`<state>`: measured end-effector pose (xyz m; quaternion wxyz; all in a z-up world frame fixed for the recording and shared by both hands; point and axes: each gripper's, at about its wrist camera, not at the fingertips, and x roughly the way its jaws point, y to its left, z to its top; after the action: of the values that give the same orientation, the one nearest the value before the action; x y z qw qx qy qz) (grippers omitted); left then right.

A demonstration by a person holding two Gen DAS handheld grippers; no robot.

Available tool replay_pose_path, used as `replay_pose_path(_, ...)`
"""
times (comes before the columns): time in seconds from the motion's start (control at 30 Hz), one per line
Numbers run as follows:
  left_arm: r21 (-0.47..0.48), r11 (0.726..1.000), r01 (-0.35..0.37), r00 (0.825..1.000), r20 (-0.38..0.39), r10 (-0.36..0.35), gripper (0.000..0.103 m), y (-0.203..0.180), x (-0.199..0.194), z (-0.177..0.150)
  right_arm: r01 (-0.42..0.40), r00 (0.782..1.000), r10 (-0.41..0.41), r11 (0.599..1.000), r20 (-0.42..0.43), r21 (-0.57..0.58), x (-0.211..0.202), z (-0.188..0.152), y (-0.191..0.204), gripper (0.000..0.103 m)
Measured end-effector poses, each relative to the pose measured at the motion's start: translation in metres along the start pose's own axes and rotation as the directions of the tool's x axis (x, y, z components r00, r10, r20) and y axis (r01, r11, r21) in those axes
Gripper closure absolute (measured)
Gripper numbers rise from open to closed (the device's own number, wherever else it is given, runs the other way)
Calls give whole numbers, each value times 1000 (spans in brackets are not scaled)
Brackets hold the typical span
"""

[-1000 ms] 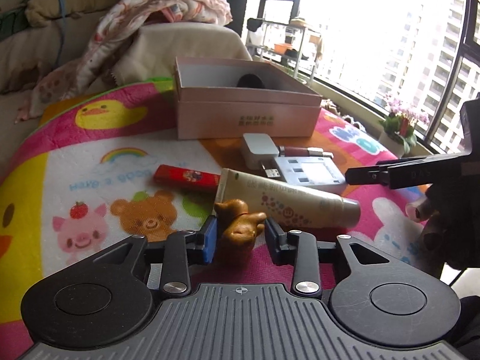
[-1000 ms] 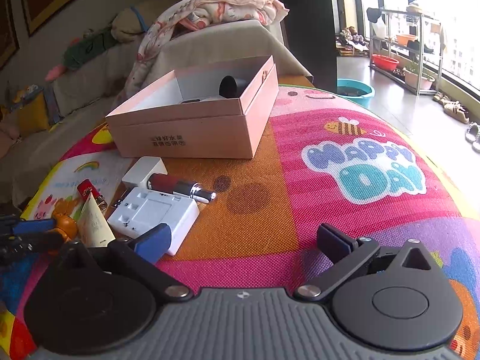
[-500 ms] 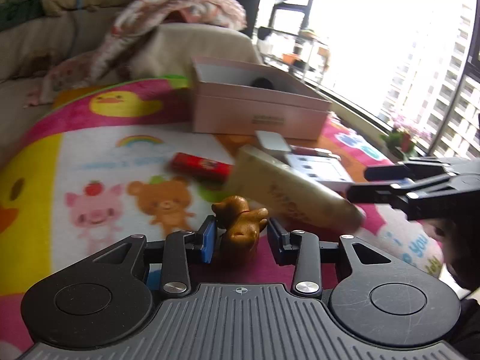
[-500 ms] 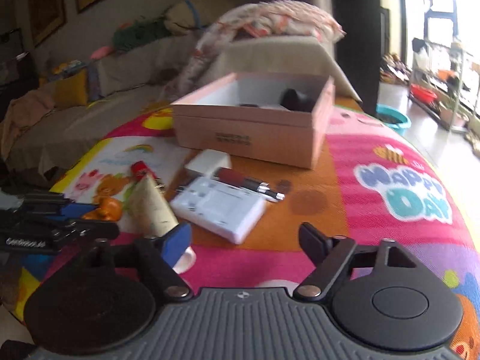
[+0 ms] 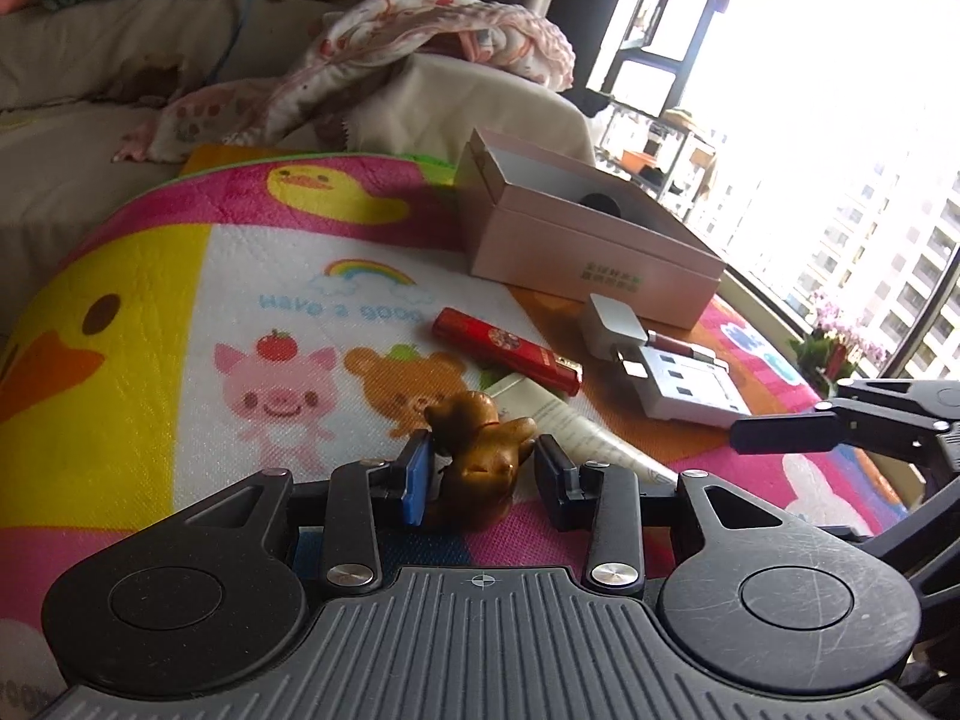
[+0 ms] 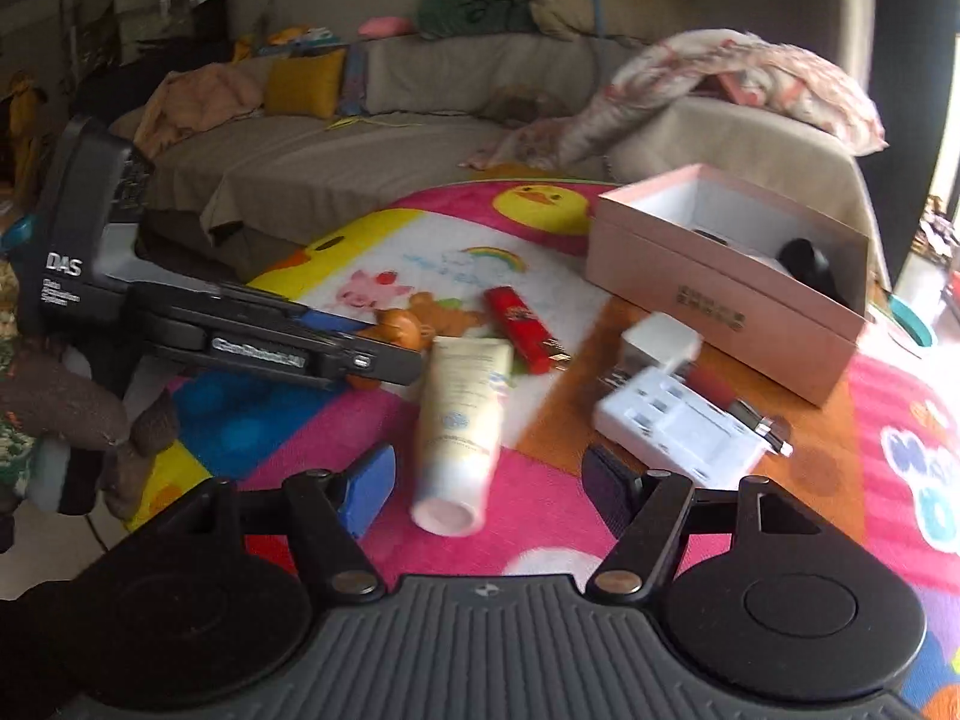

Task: Organize rigid objects
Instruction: 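Close the right gripper on the white cream tube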

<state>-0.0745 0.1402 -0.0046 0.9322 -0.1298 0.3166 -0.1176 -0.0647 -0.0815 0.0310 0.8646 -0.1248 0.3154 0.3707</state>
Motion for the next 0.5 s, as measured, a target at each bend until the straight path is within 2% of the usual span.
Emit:
replay_pose_path(0.17,-30,999,12,1000,3,-12,62,4,-4,-2,32,999,-32,999,-26,-29,31,12,11,36)
replay_pose_path(0.23,-21,1000,8,1000,1,-8,62,3,-6,-3,47,996,-50,998,-74,-45,48,16,13,55)
replay_pose_path(0.27,-16,1000,7,1000,1,-7,62,2,-7,-4,46,996,-49,998,-78,-46,50,16,13,58)
replay_pose_path(0.3,-6,1000,3,1000,-1,-3,62,1,-7,-4,43,996,-47,998,-71,-54,48,16,15,64)
replay_pose_path(0.4,51,999,-17,1000,-8,17,62,-8,-7,-5,59,996,-66,993,-65,-102,38,11,19,66)
replay_pose_path(0.5,135,991,-23,999,-19,25,62,-22,-9,-10,52,996,-59,995,-68,-89,21,5,12,67)
